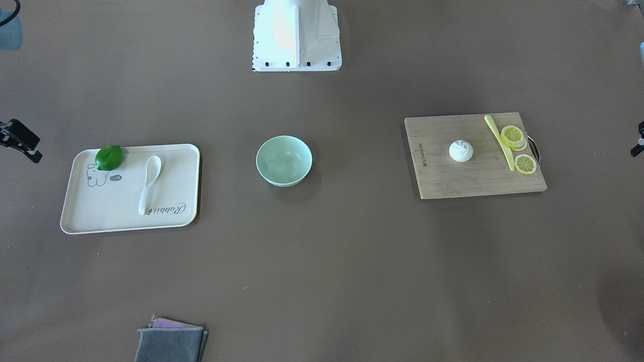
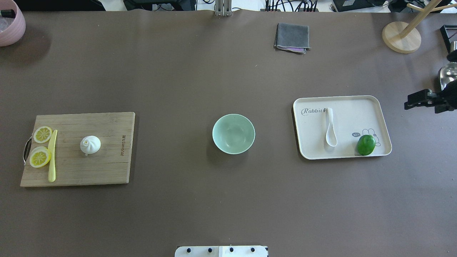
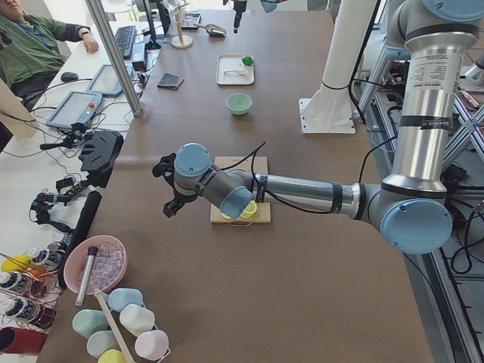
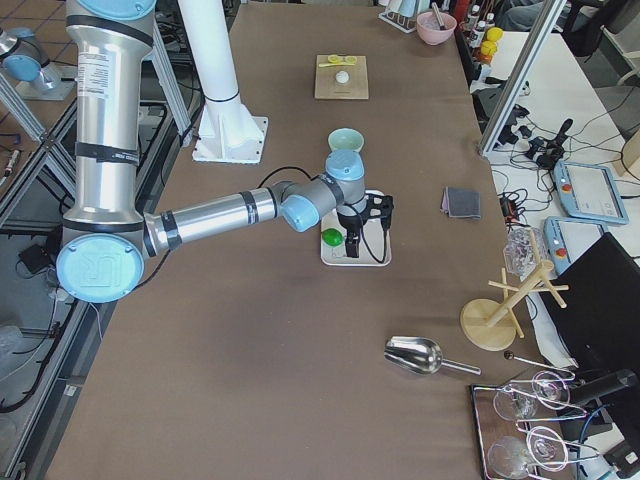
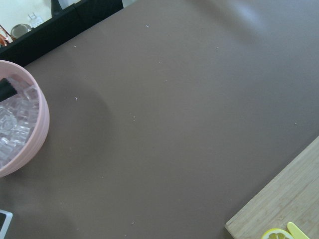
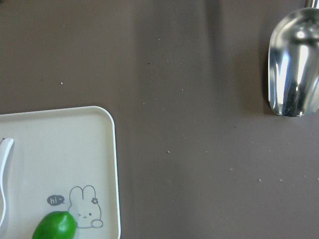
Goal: Put spoon and bun in bowl
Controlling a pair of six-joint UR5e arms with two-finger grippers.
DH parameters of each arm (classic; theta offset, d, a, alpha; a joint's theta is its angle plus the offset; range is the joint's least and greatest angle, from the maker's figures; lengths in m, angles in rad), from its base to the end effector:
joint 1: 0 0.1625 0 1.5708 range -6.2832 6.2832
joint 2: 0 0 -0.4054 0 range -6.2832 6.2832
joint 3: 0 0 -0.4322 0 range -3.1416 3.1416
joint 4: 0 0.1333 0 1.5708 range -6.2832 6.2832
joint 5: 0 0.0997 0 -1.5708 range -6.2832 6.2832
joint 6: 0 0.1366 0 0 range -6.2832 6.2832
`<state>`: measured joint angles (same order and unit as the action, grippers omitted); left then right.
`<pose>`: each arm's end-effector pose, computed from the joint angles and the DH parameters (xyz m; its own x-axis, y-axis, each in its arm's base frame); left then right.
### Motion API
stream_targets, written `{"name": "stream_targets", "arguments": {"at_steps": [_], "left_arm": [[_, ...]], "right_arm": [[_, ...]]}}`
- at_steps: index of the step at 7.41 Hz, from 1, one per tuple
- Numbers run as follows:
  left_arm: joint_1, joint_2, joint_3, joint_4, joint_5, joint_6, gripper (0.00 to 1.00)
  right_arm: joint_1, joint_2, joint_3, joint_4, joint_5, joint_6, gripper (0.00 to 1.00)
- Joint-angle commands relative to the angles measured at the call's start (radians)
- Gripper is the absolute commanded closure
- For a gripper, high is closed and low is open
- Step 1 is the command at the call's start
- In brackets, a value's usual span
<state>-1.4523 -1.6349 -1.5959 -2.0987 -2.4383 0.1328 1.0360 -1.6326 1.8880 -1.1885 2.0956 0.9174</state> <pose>0.0407 -0.5882 0.5429 0.5721 0.6174 -0.5399 -0.1737 0.7345 0.6559 -0.2213 -0.5008 0.4936 0.6854 0.1248 0.7174 -0.2216 0.9742 0.0423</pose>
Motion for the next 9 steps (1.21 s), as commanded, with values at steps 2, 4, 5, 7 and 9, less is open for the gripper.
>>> {"name": "stream_targets", "arguments": {"at_steps": [2, 4, 5, 7, 9], "left_arm": [[0.006, 0.003, 0.002, -0.004, -0.004, -0.001, 0.02], [0.007, 0.004, 0.004, -0.006, -0.004, -0.001, 0.02], [0.007, 0.003, 0.004, -0.007, -0.004, -0.001, 0.02], [0.007, 0.003, 0.005, -0.012, -0.004, -0.001, 0.02], [0.009, 0.003, 0.007, -0.012, -0.004, -0.001, 0.02]], "right_arm": [[-0.270, 0.178, -0.096, 0.007, -0.245, 0.259, 0.01], [-0.313, 0.217, -0.139, 0.009, -0.272, 0.256, 0.12], [-0.324, 0.223, -0.144, 0.010, -0.272, 0.256, 0.21], [-0.332, 0.240, -0.148, 0.009, -0.272, 0.258, 0.28], [-0.335, 0.249, -0.162, 0.009, -0.272, 0.256, 0.29]]}}
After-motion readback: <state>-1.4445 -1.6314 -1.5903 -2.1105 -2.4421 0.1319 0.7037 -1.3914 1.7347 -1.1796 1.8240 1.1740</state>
